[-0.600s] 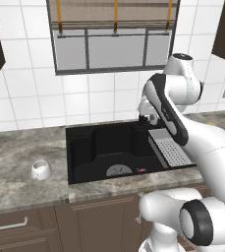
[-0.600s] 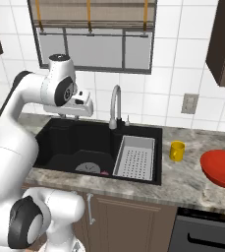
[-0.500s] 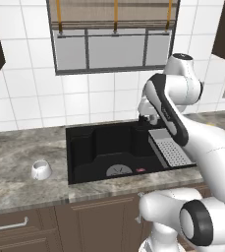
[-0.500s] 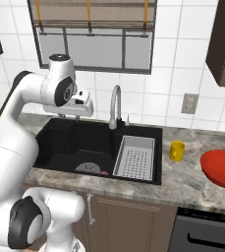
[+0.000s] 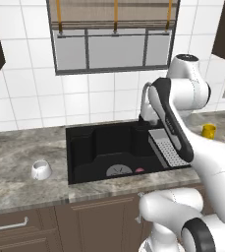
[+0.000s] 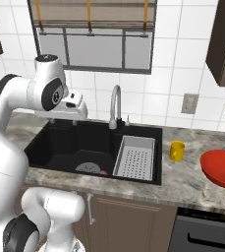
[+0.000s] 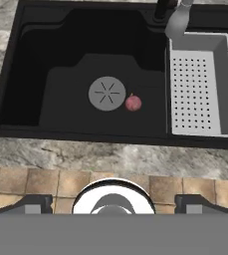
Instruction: Clear the mugs and bowl far away from the sink.
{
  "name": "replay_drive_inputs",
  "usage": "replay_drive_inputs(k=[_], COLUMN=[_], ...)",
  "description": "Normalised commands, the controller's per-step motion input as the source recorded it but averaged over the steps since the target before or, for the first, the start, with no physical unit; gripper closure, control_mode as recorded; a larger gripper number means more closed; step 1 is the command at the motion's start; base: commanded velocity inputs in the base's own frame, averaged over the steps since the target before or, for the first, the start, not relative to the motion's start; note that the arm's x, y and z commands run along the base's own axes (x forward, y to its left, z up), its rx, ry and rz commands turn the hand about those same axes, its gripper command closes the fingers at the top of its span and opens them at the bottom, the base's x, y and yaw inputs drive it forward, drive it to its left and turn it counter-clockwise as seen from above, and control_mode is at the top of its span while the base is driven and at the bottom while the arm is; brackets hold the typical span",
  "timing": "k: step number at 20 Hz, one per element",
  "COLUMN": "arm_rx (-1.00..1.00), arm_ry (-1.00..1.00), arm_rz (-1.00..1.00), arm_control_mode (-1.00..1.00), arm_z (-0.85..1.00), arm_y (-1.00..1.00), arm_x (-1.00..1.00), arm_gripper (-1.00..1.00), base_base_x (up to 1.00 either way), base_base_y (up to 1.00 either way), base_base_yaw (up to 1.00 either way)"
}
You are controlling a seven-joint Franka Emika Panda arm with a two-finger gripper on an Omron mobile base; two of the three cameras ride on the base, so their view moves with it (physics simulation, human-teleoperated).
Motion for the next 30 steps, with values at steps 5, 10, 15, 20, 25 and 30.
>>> replay_drive_inputs(k=[5,10,15,20,25,30], arm_rx=[-0.09,0.00,0.00,-0.03,-0.01,0.13], arm_ry=[0.00,-0.03,-0.06,0.00,0.00,0.03], arm_rz=[-0.04,0.00,0.00,0.00,0.00,0.00], arm_control_mode=[-1.00,-1.00,-1.00,-1.00,-1.00,-1.00], arm_z=[0.35,0.17,0.11,0.15,0.13,0.22], arm_y=[0.03,0.00,0.01,0.04,0.18,0.35], arm_x=[-0.58,-0.58,-0.62,-0.45,-0.41,-0.35], arm_gripper=[-1.00,-1.00,-1.00,-1.00,-1.00,-1.00], base_base_x=[0.00,0.00,0.00,0.00,0.00,0.00], base_base_y=[0.00,0.00,0.00,0.00,0.00,0.00], base_base_yaw=[0.00,0.00,0.00,0.00,0.00,0.00])
